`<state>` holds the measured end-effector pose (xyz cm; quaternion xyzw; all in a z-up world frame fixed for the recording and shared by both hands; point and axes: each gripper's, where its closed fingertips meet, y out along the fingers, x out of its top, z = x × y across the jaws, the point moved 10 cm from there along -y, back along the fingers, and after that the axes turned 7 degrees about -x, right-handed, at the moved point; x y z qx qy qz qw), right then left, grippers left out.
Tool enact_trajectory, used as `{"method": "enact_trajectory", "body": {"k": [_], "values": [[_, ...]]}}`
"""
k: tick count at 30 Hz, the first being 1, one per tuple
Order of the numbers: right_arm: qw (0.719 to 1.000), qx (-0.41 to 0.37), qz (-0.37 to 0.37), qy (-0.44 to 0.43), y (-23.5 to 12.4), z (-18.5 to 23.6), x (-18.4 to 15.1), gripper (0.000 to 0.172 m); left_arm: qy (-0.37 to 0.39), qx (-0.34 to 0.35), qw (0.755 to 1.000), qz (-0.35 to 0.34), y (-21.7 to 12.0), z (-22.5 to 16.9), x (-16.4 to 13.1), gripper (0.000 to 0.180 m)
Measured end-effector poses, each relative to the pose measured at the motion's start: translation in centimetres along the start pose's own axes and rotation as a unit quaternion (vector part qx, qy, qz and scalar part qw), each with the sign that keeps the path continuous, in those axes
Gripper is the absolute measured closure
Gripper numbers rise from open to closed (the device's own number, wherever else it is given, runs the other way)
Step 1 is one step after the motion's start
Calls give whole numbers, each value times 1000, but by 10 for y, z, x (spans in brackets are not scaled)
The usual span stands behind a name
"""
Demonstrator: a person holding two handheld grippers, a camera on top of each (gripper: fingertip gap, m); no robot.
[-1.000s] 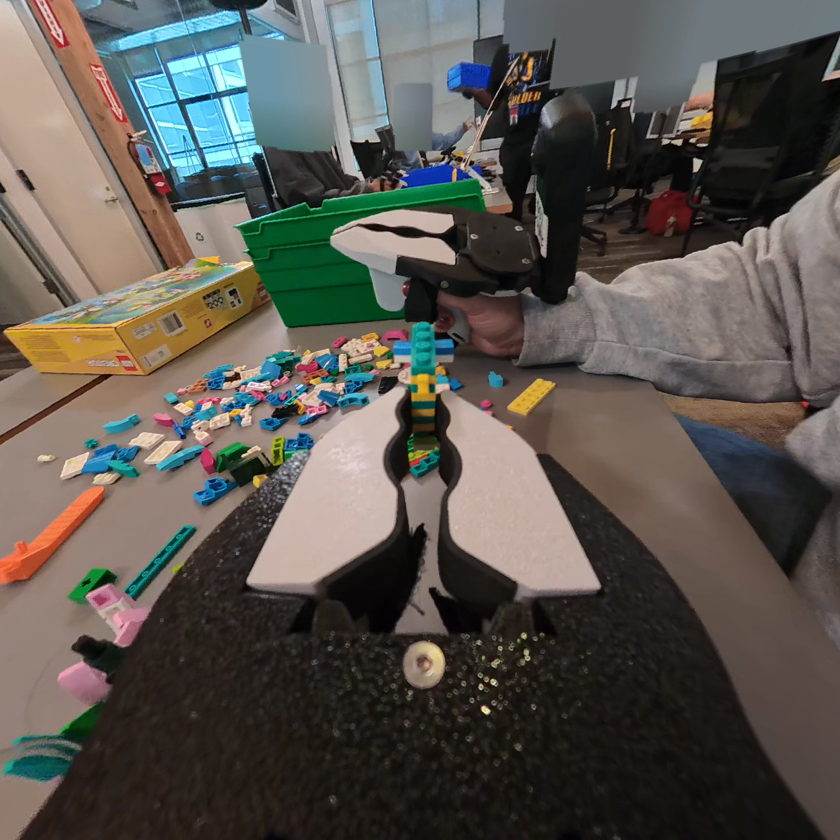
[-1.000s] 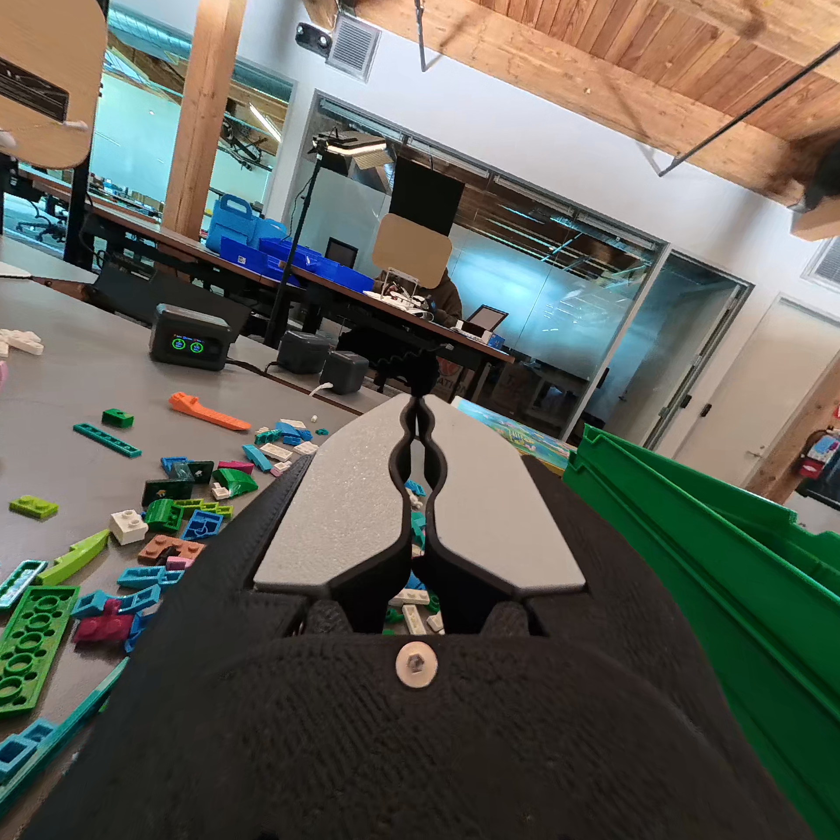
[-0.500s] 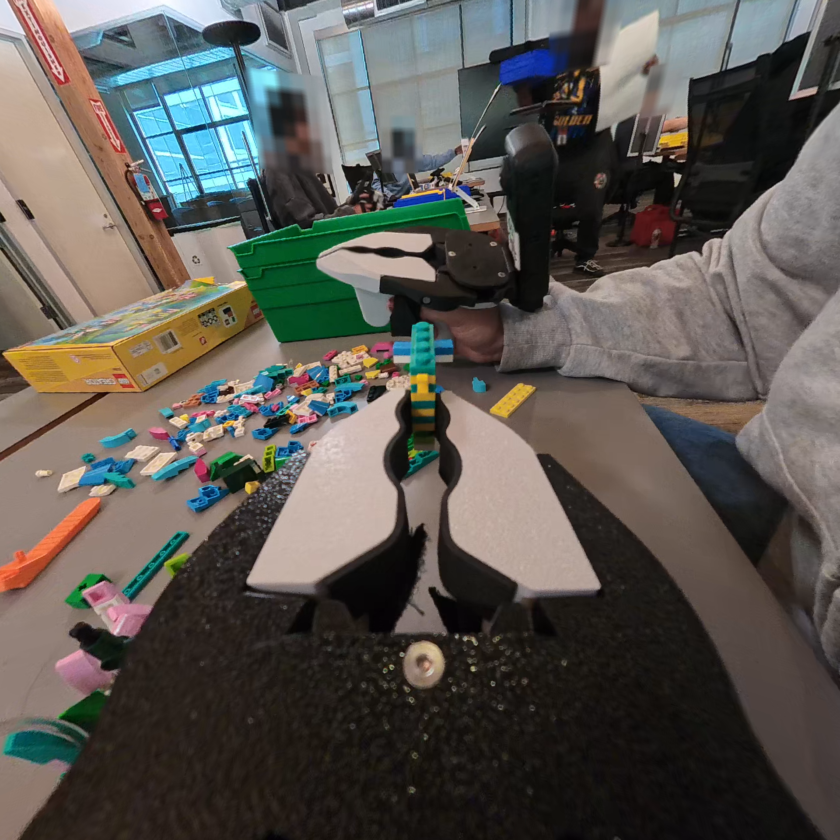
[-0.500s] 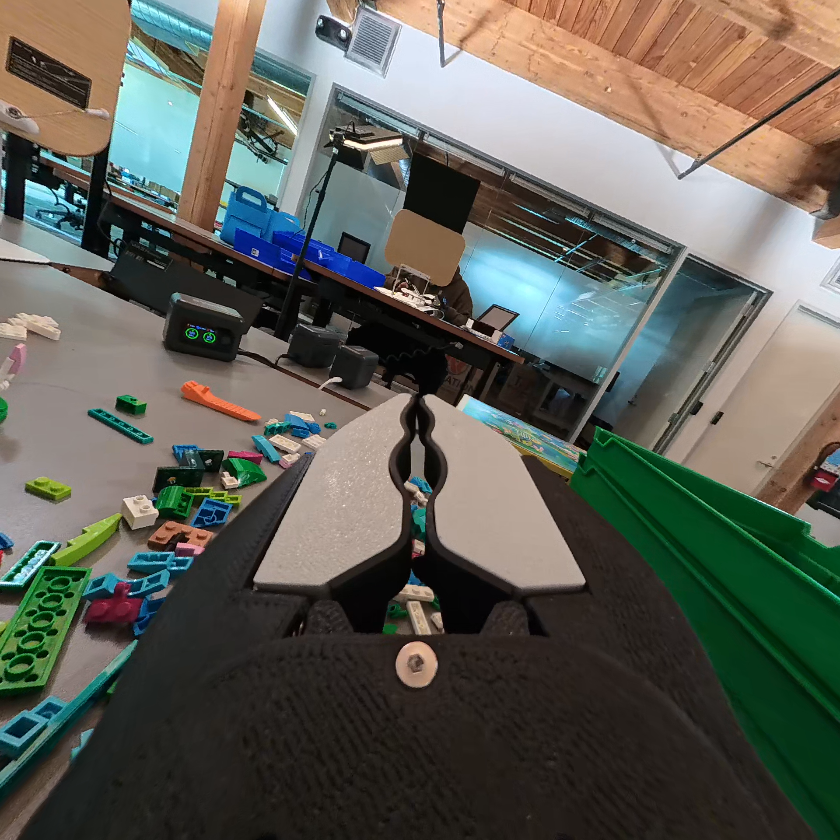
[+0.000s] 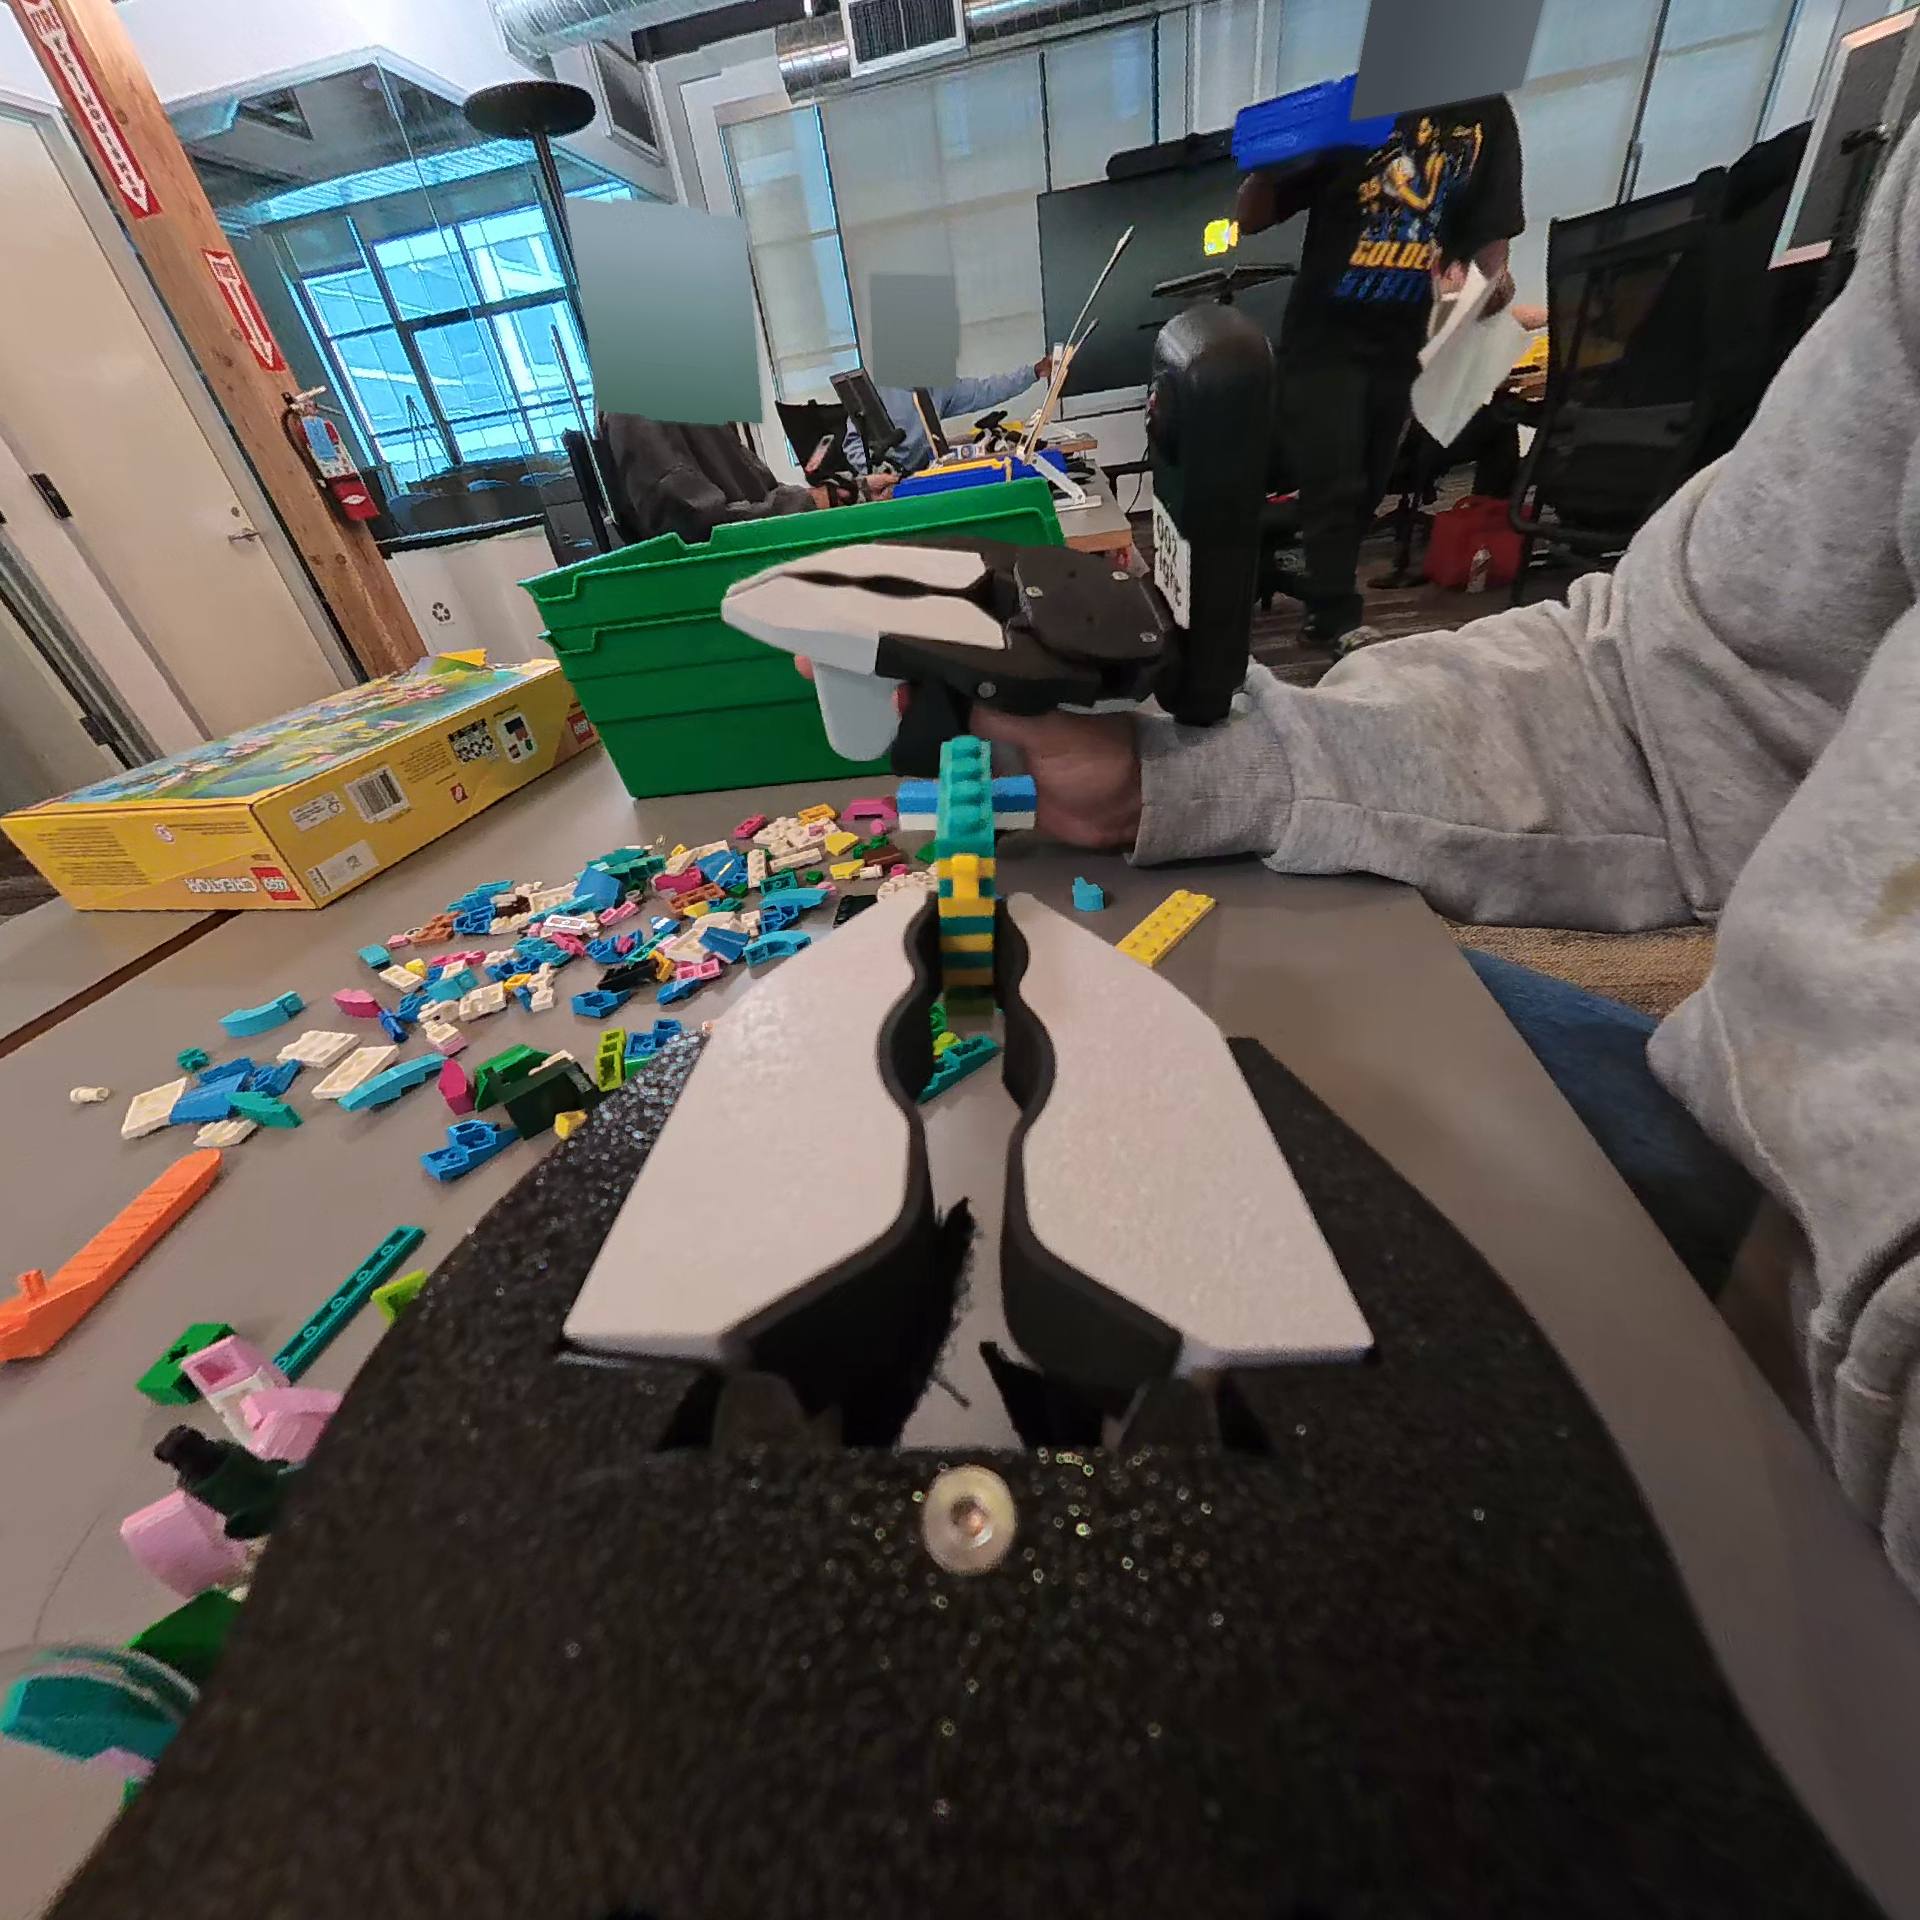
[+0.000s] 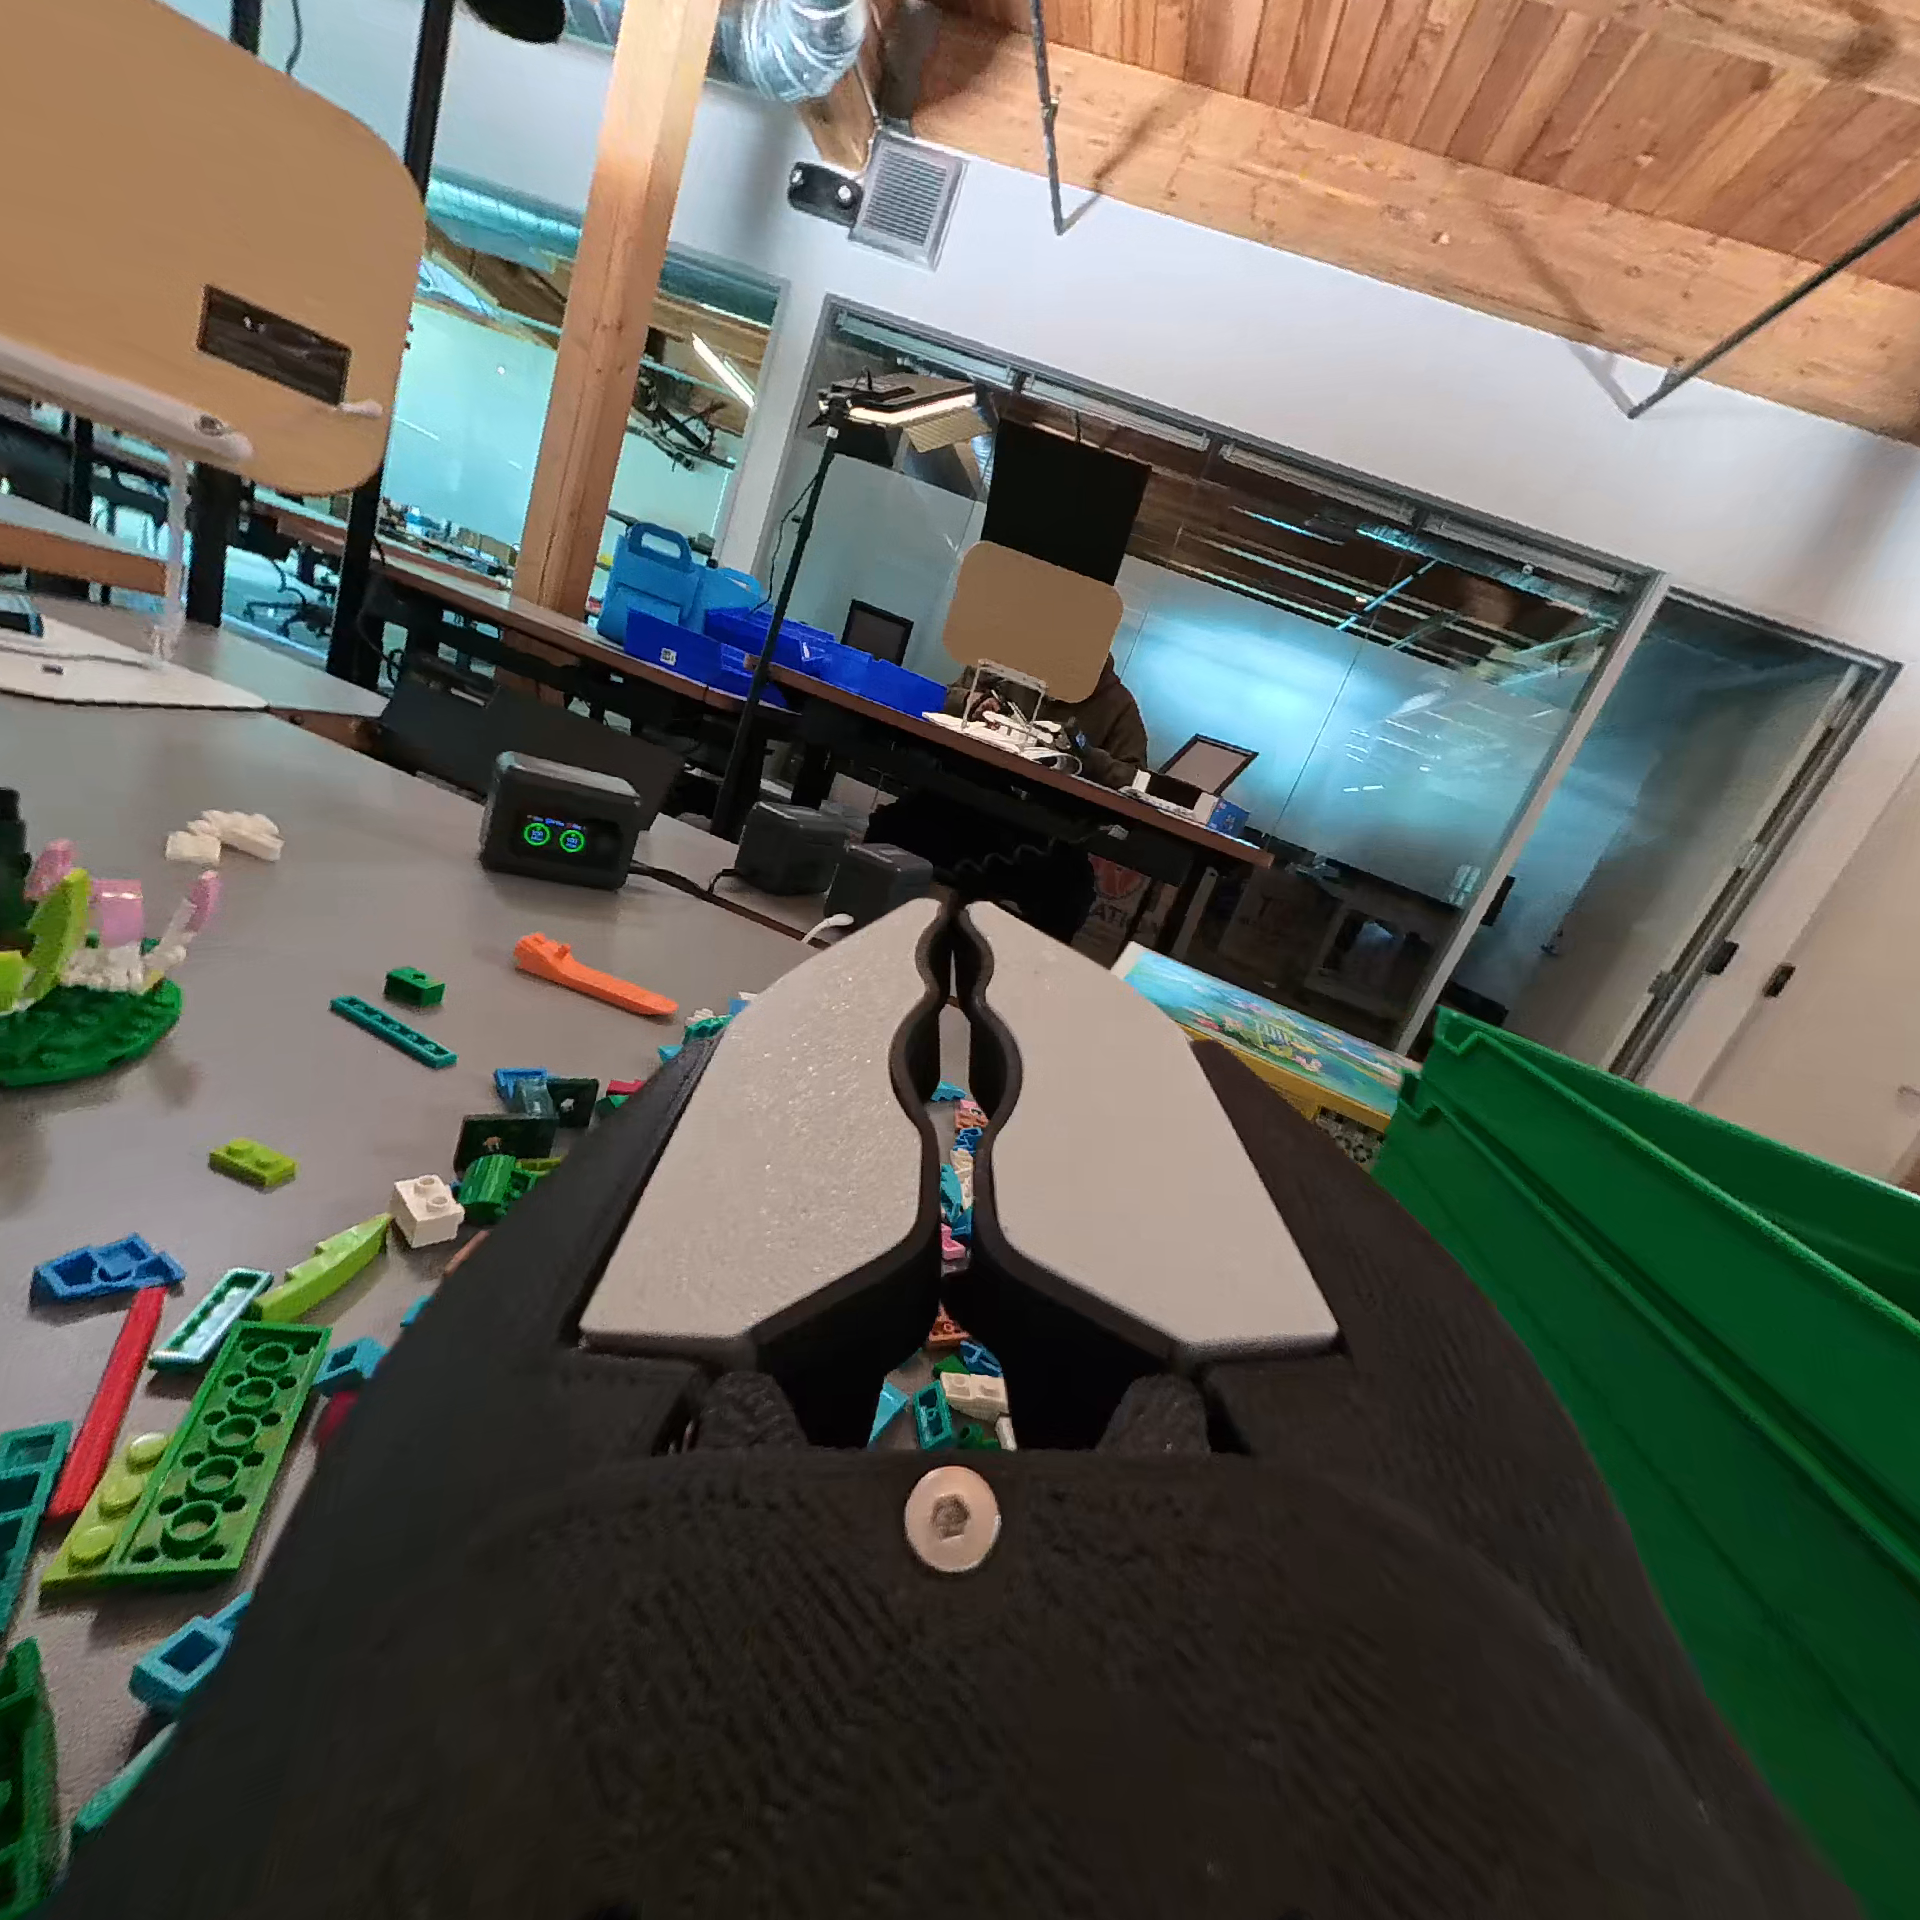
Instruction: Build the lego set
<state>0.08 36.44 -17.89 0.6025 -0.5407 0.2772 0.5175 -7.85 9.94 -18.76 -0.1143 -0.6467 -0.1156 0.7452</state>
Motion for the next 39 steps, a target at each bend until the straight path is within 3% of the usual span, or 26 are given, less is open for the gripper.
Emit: {"method": "enact_trajectory", "body": {"k": [9, 23, 39], "values": [[999, -10, -2, 31, 0, -5, 0, 172, 0, -1, 1000, -9, -2, 1, 0, 172], [1000, -15, -5, -7, -1, -2, 0, 172, -52, -1, 998, -34, -6, 10, -1, 172], [1000, -12, 0, -6, -1, -2, -1, 172, -36, -3, 999, -27, -4, 3, 0, 172]]}}
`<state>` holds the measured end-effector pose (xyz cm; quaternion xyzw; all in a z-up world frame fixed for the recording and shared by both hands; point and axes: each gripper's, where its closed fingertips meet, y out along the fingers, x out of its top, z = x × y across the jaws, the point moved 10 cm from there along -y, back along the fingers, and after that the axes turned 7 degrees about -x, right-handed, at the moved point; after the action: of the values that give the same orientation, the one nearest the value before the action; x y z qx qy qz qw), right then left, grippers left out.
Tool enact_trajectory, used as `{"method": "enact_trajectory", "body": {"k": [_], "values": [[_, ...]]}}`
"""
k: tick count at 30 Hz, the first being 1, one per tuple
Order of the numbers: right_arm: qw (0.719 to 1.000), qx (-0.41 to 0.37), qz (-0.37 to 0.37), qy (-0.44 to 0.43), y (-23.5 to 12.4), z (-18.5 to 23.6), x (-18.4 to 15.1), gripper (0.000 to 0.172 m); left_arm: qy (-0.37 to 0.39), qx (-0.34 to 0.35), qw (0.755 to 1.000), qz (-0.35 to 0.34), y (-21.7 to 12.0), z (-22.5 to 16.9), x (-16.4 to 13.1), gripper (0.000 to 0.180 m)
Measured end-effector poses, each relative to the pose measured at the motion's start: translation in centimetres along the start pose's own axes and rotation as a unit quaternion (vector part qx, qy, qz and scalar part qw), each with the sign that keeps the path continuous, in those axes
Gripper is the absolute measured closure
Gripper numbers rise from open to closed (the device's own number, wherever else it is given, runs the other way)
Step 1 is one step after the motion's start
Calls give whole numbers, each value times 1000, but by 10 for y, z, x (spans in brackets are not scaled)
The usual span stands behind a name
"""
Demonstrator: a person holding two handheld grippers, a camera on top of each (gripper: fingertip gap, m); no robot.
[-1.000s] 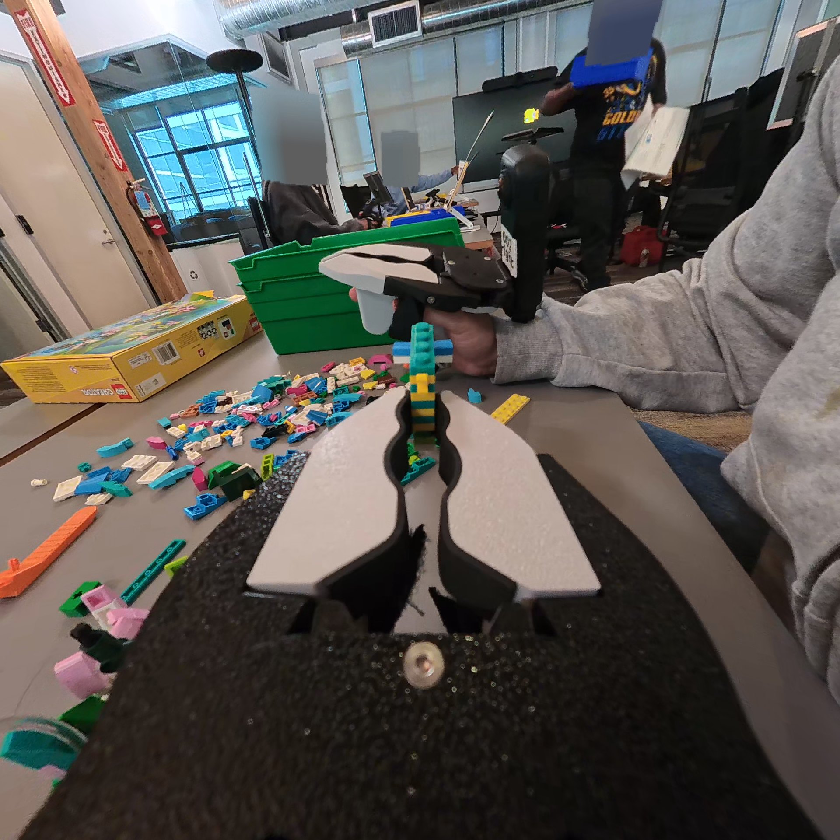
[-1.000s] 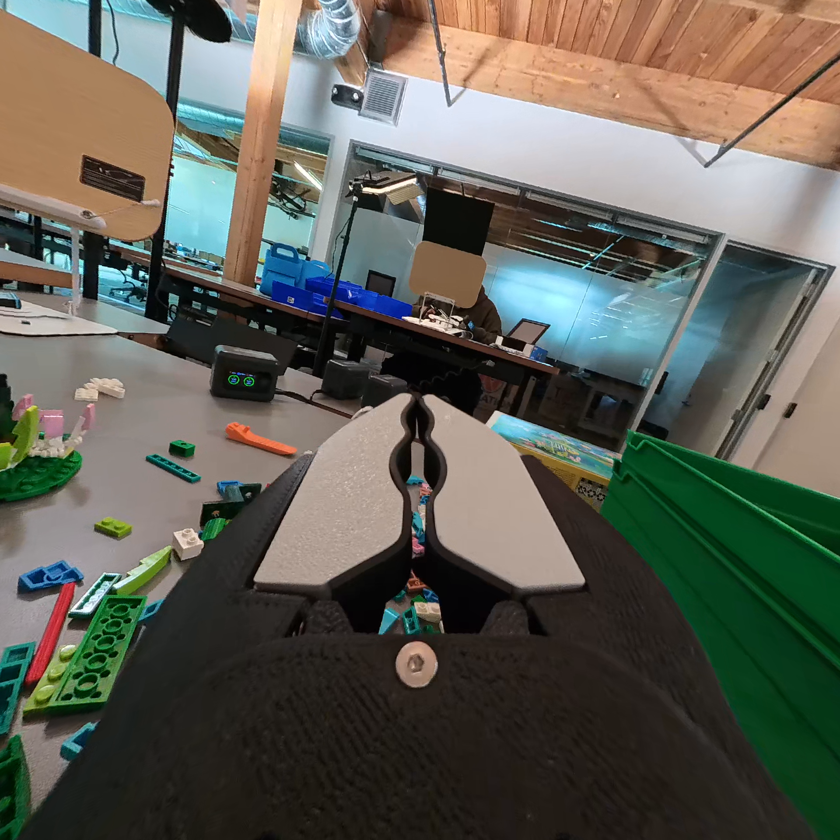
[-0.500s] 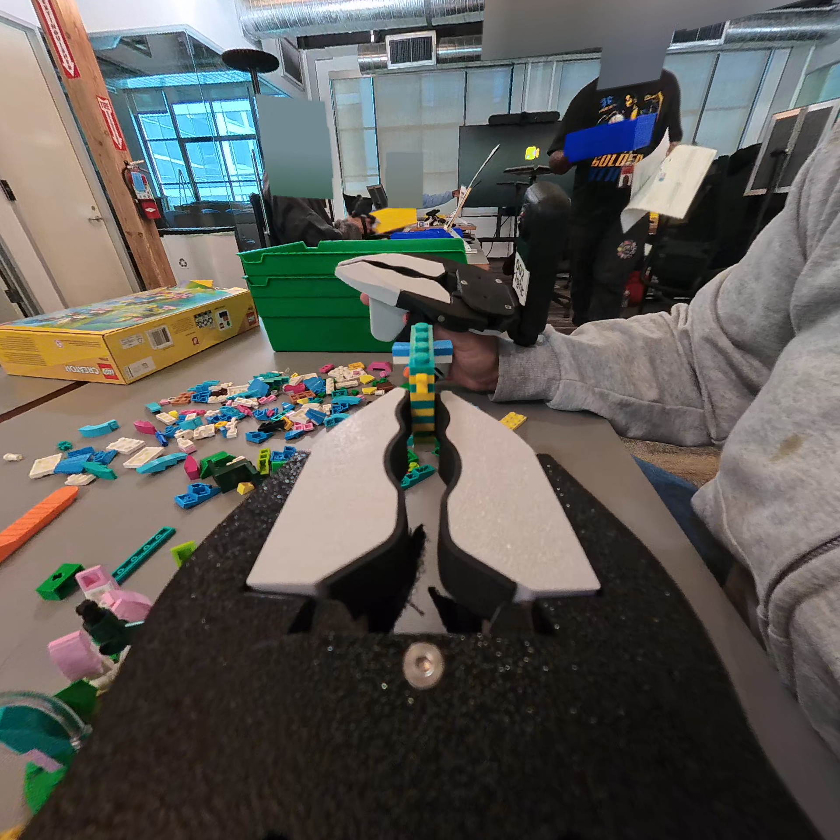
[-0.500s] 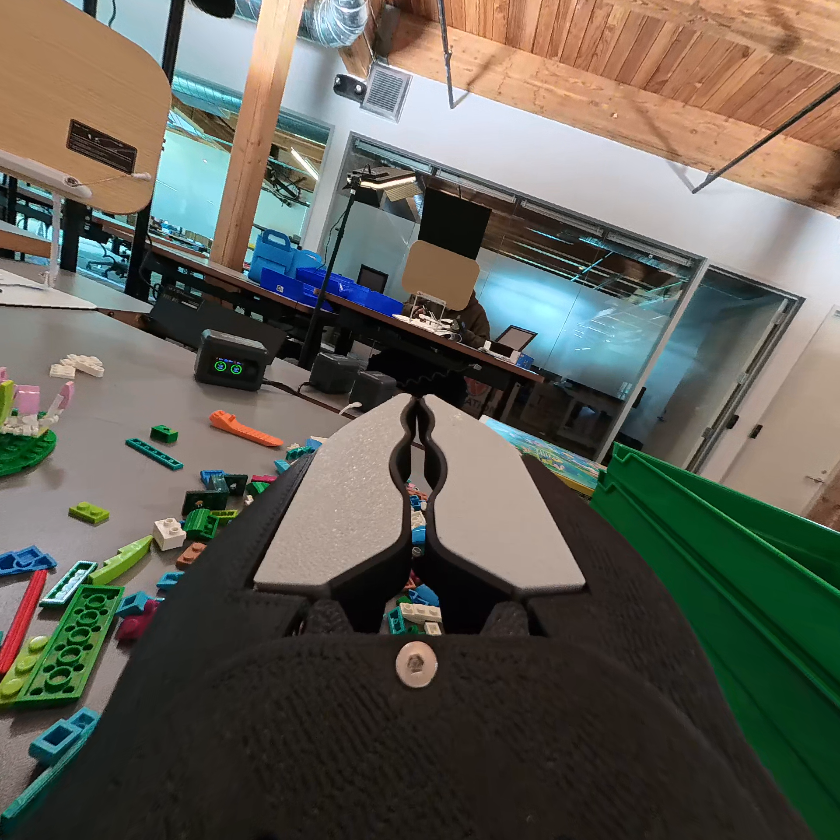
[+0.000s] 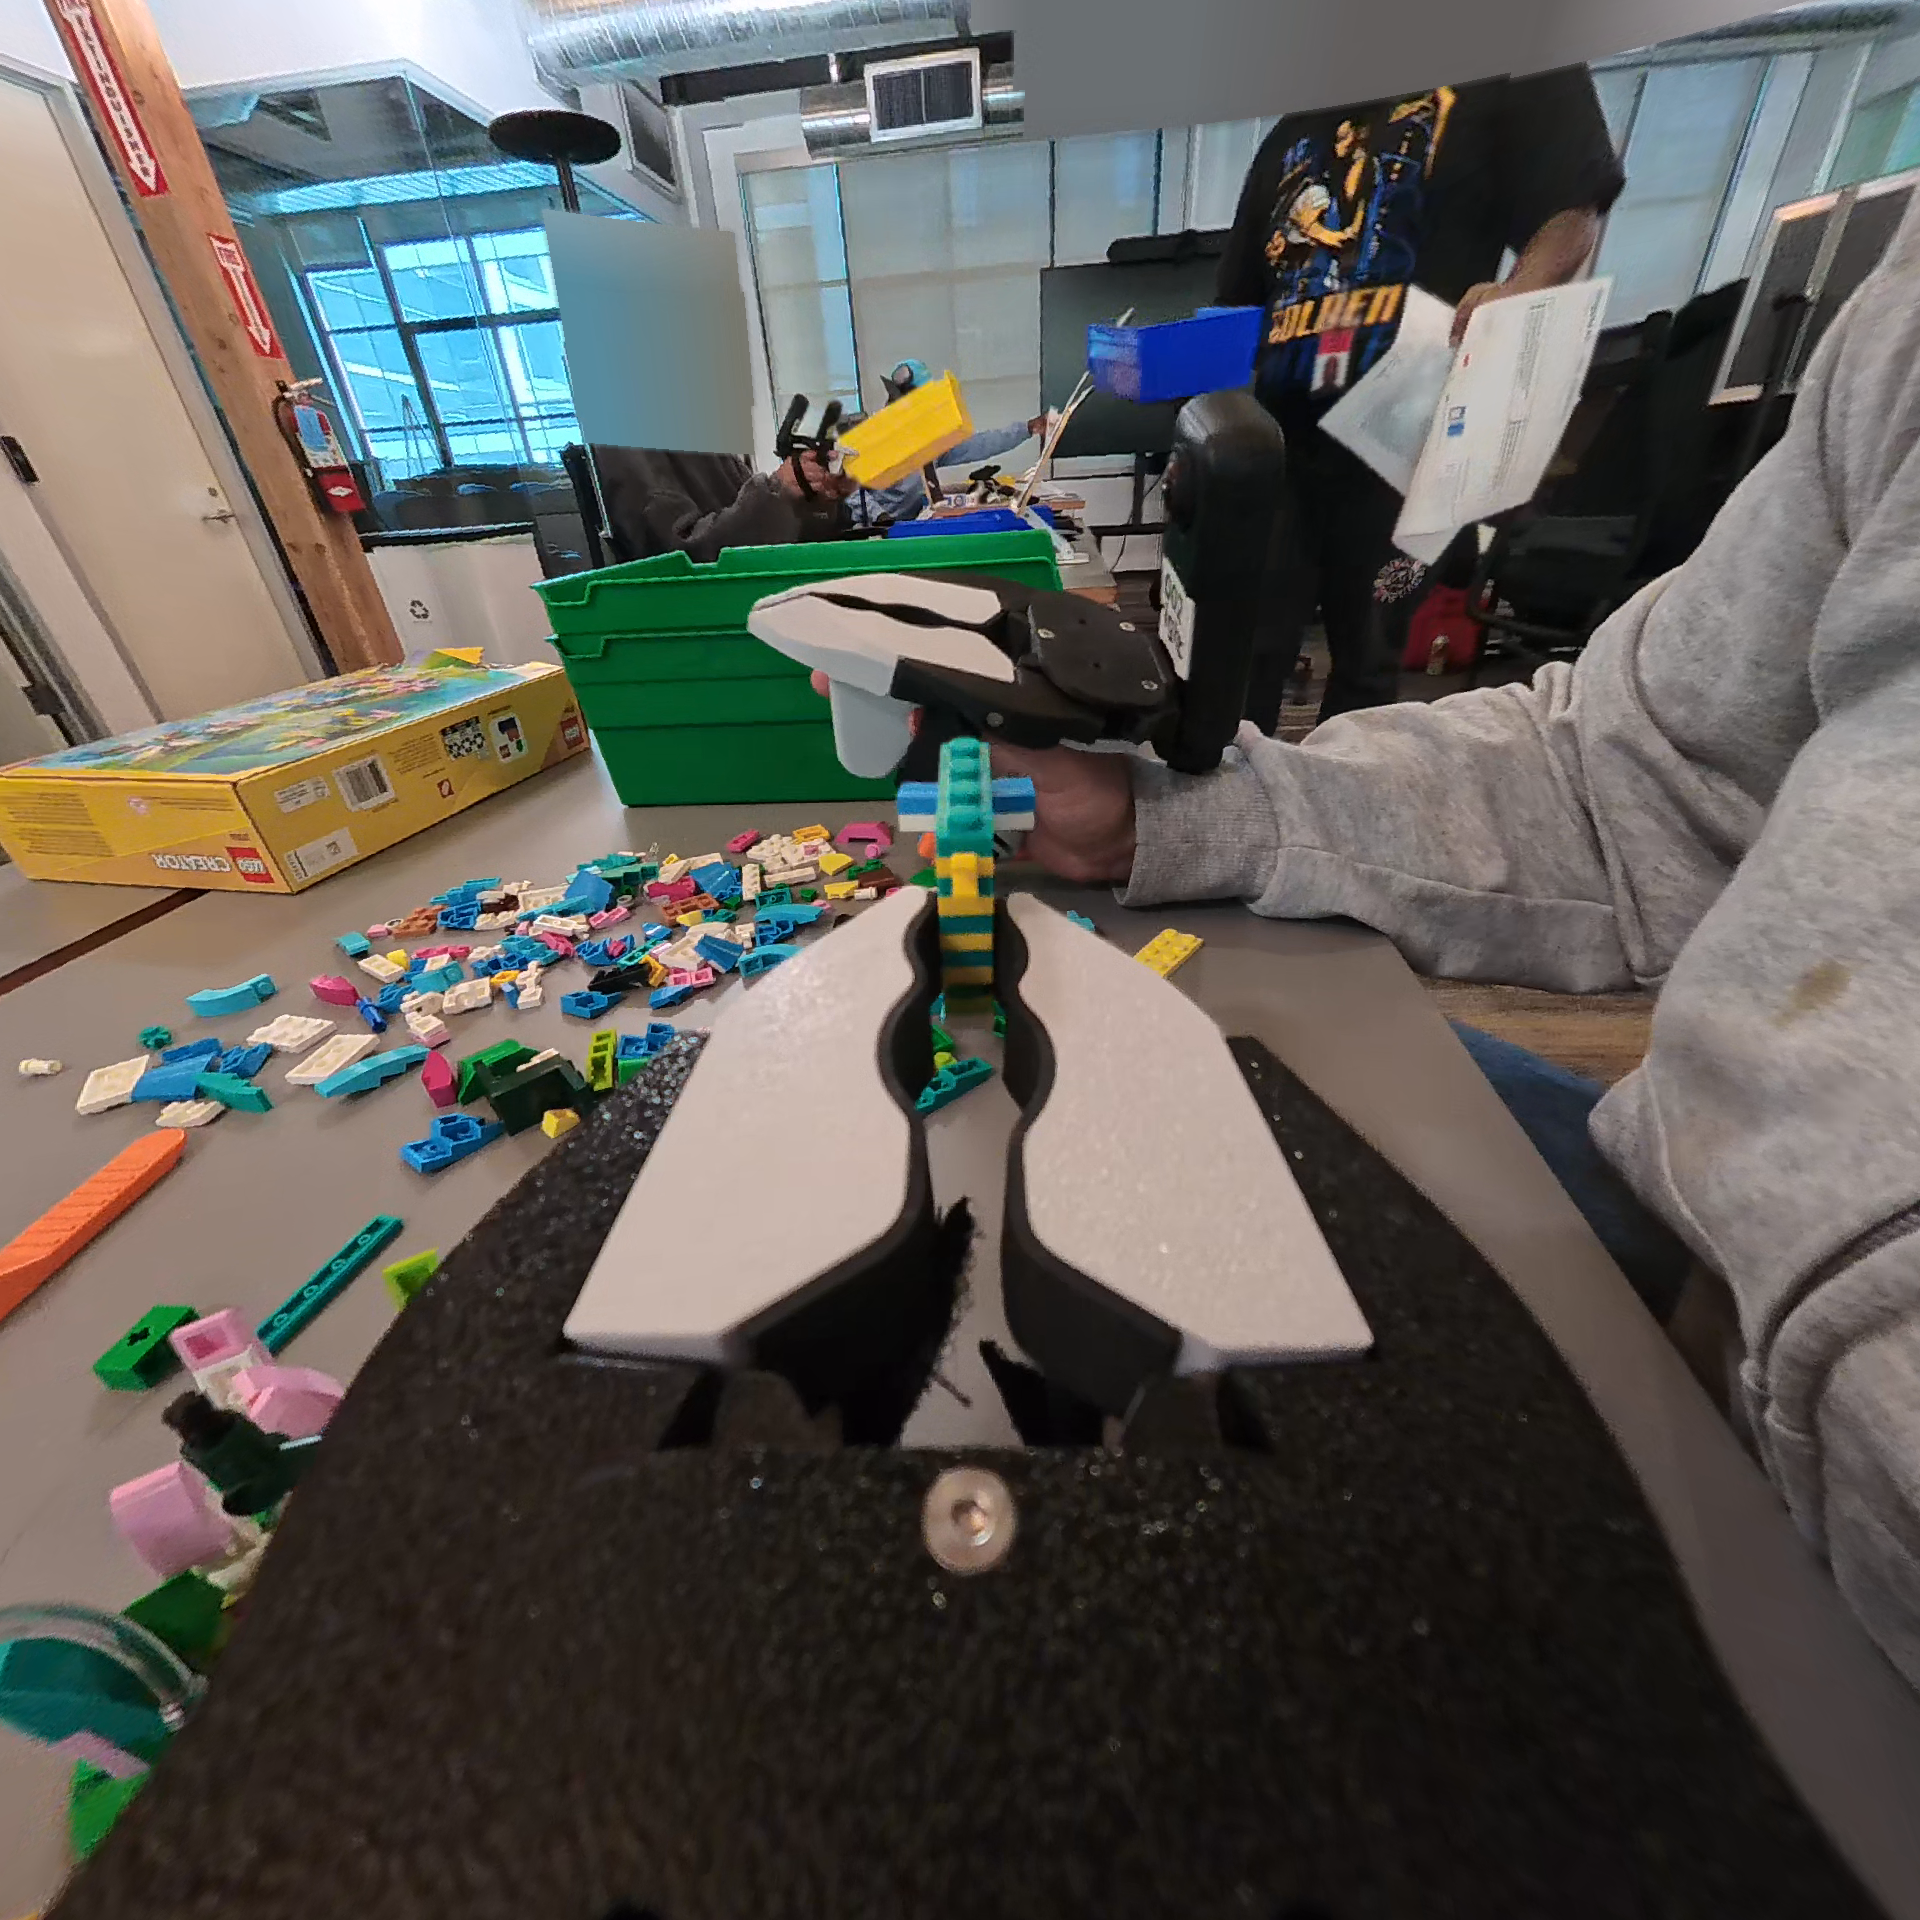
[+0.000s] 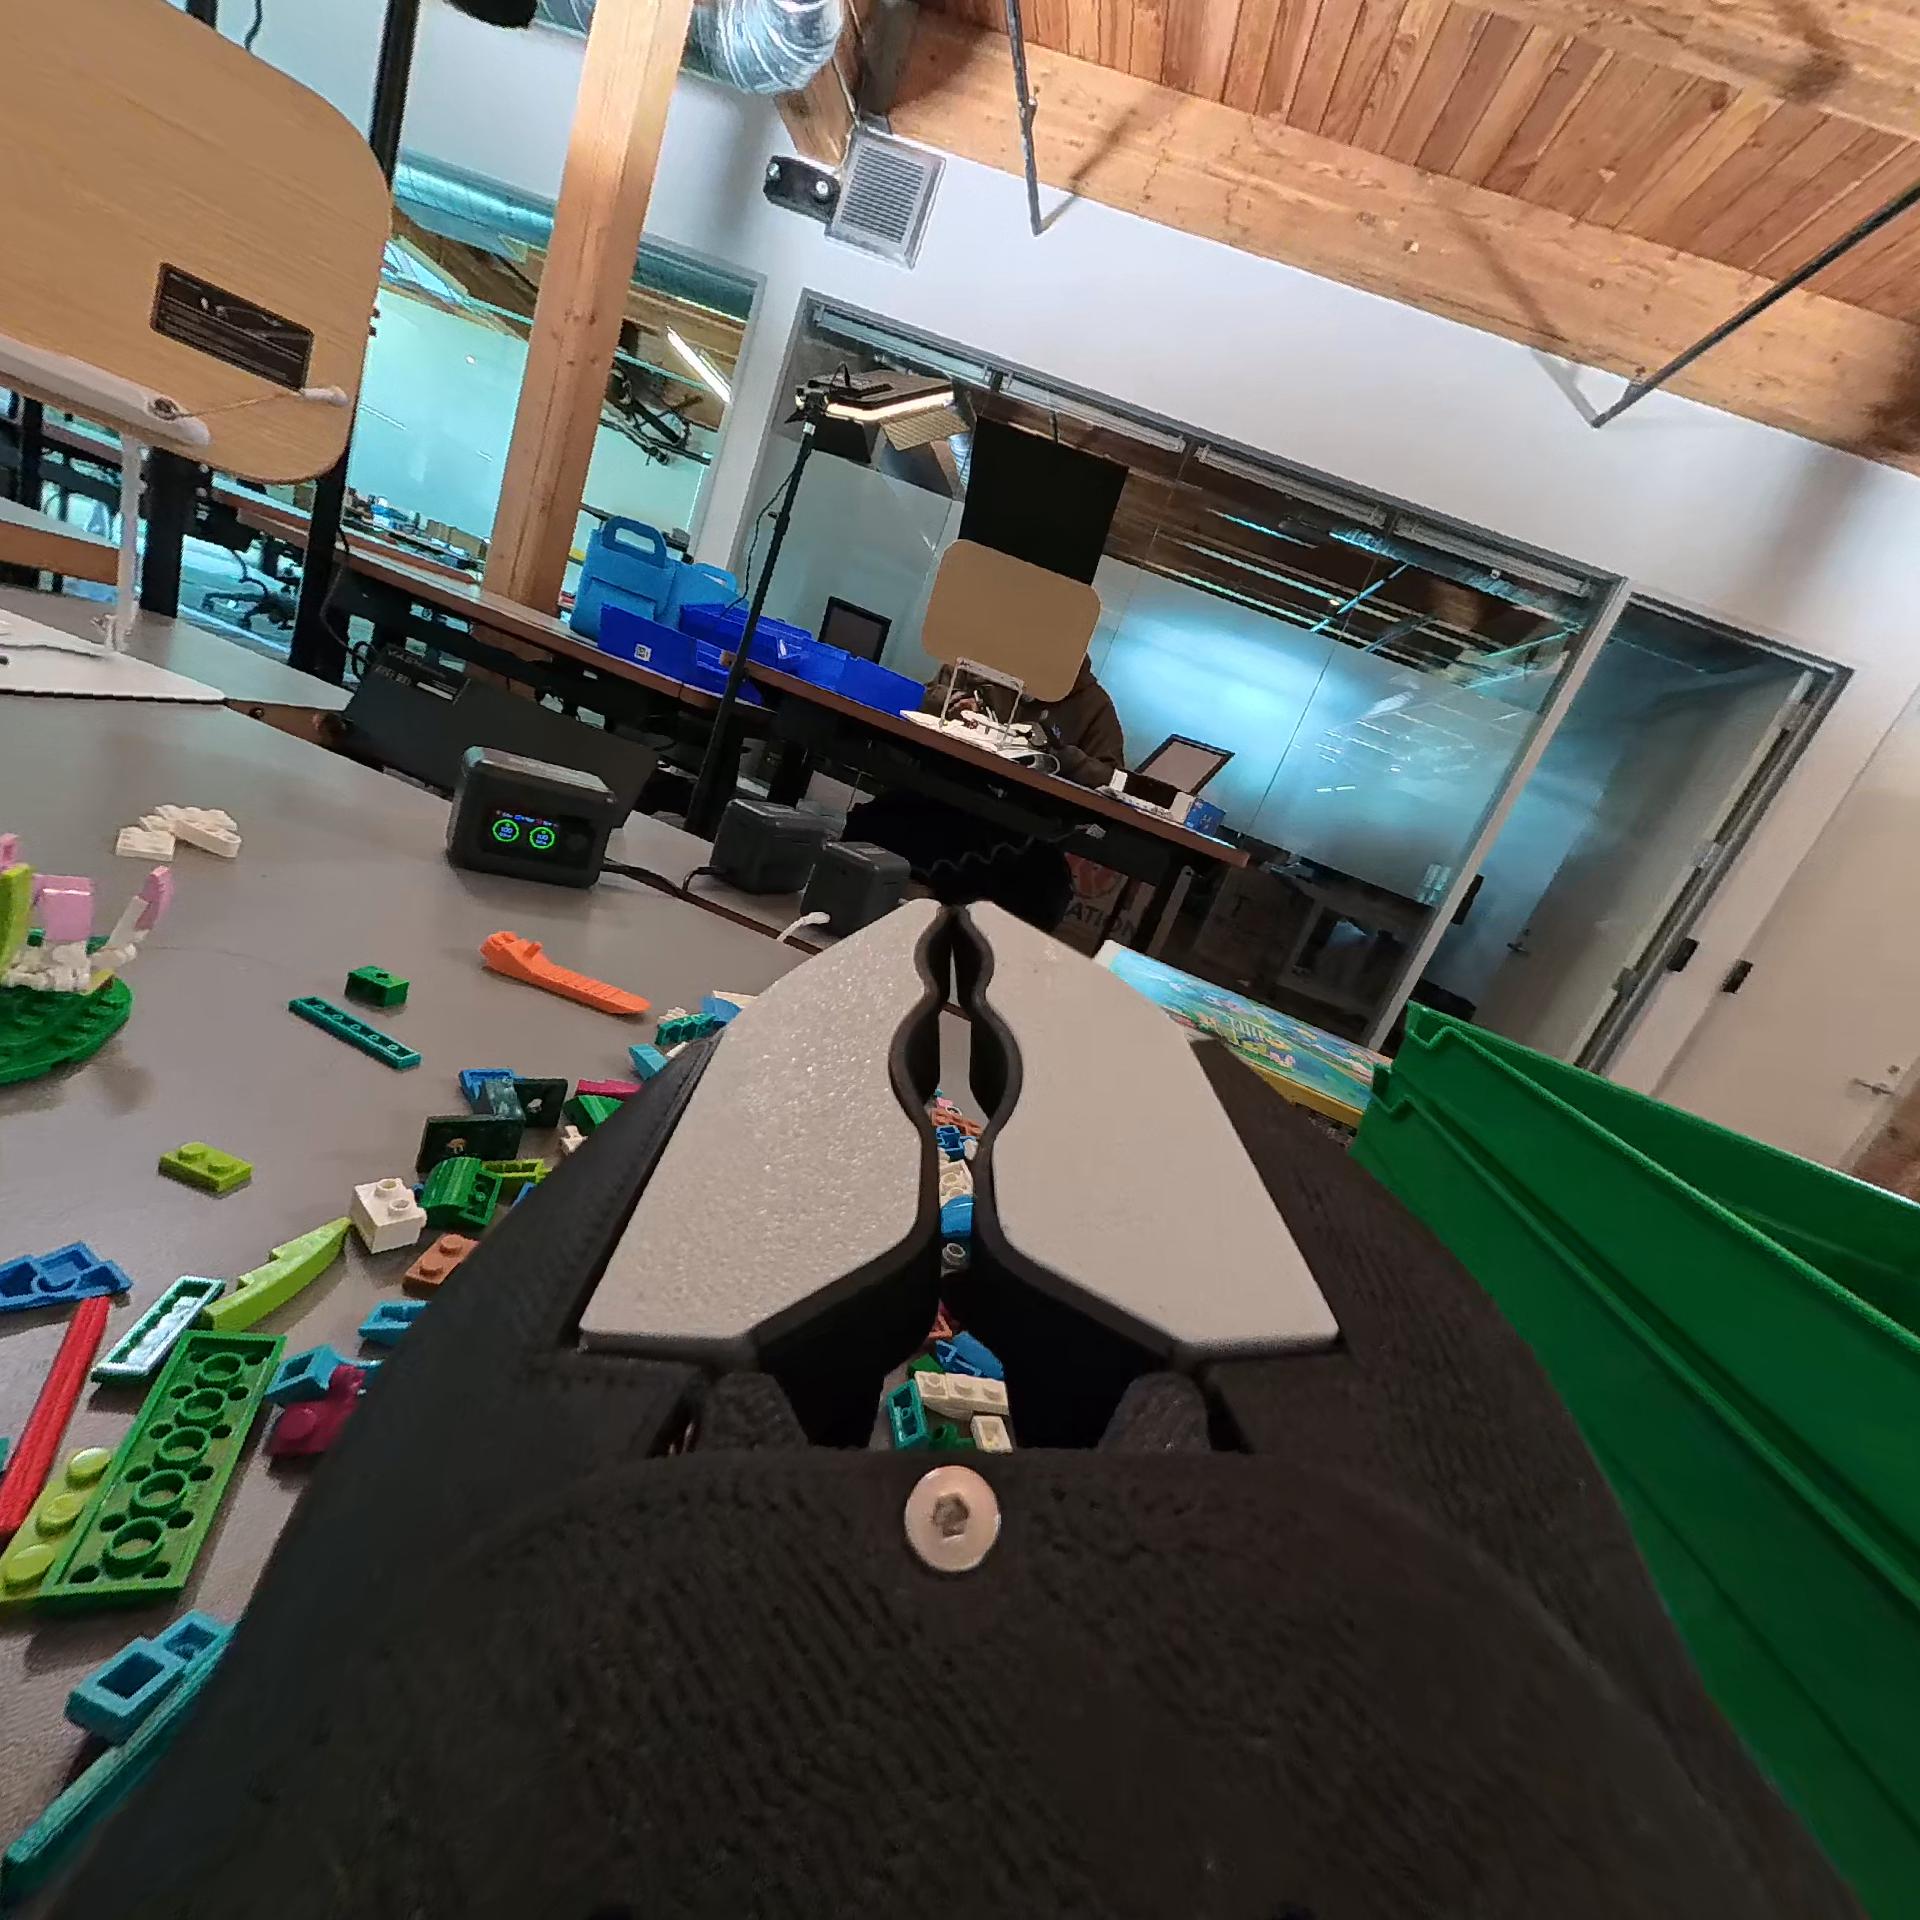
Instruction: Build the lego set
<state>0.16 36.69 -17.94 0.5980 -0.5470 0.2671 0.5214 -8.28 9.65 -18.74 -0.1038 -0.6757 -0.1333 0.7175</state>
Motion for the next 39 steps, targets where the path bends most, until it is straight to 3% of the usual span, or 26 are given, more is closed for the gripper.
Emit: {"method": "enact_trajectory", "body": {"k": [5, 10, 14, 16, 20, 26, 31, 35, 39], "values": [[1000, -1, 13, -20, 1, 2, -2, 172, 28, -6, 1000, 13, 3, -7, 0, 172], [995, 79, 49, -27, 16, 2, -1, 172, 48, -13, 999, 19, 4, -12, -1, 172], [976, 174, 107, -72, 53, -9, 4, 163, 59, -18, 998, 20, 4, -15, 0, 172], [954, 256, 150, -48, 73, -7, 4, 158, 64, -21, 998, 20, 5, -17, -1, 172], [863, 435, 256, -5, 103, 16, -3, 144, 76, -22, 997, 19, 4, -20, -1, 172], [756, 534, 379, -6, 125, 51, -21, 144, 89, -27, 995, 28, 6, -23, -1, 172], [729, 529, 429, -72, 124, 74, -33, 141, 80, -29, 996, 29, 6, -22, -1, 172], [733, 526, 420, -99, 126, 79, -35, 142, 66, -27, 997, 25, 5, -20, 0, 172], [732, 538, 403, -111, 125, 85, -36, 155, 57, -26, 998, 21, 5, -18, 0, 172]]}}
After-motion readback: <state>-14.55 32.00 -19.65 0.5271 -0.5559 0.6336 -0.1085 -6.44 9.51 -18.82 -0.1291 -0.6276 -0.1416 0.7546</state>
